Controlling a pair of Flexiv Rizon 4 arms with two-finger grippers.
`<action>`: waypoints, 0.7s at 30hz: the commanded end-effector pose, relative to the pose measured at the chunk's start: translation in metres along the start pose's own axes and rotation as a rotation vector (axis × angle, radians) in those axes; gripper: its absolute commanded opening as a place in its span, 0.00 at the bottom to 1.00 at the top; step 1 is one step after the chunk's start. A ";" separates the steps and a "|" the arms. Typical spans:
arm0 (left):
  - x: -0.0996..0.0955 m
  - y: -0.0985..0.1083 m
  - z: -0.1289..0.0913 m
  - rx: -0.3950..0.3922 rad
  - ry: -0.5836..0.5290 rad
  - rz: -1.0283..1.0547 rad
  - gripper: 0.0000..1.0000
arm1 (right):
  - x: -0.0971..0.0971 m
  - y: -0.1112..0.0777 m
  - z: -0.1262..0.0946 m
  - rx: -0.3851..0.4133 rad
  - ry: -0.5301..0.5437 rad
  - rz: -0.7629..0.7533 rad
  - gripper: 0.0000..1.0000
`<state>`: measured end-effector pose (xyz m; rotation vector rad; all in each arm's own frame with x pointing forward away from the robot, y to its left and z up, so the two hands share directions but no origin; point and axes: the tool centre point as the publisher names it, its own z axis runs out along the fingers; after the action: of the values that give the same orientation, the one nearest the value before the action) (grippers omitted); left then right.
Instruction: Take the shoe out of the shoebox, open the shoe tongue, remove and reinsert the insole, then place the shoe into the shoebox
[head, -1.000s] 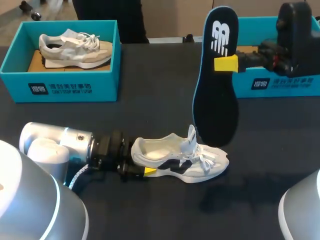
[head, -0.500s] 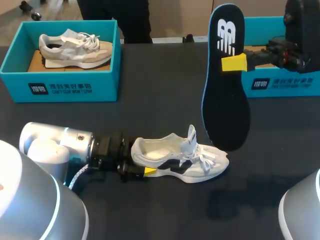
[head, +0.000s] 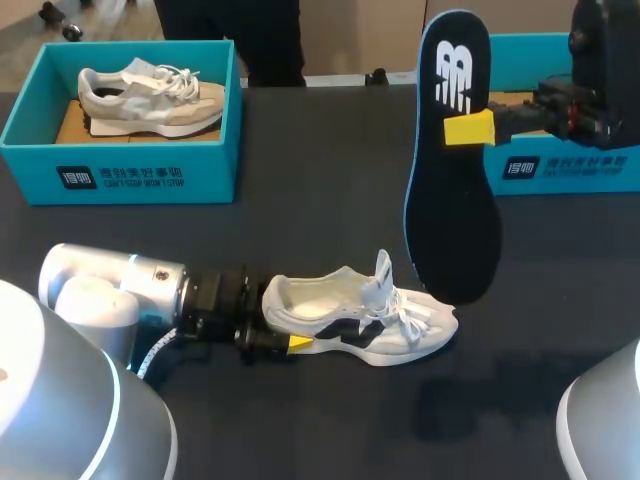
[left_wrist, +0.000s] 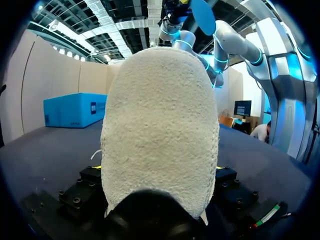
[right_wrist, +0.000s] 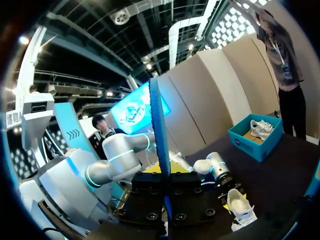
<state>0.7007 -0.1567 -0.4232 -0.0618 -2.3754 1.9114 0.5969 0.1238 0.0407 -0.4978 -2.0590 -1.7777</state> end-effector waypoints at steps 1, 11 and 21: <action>-0.001 0.007 0.002 -0.009 -0.007 -0.012 1.00 | -0.001 0.001 0.001 0.002 0.000 0.001 0.00; -0.001 0.001 -0.009 -0.028 -0.019 -0.026 1.00 | -0.001 0.001 0.001 0.002 0.000 0.001 0.00; -0.007 -0.004 -0.032 -0.073 0.070 -0.006 1.00 | -0.001 0.001 0.001 0.002 0.000 0.001 0.00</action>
<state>0.7054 -0.1350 -0.4200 -0.0911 -2.4046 1.8254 0.5959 0.1233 0.0406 -0.4996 -2.0583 -1.7793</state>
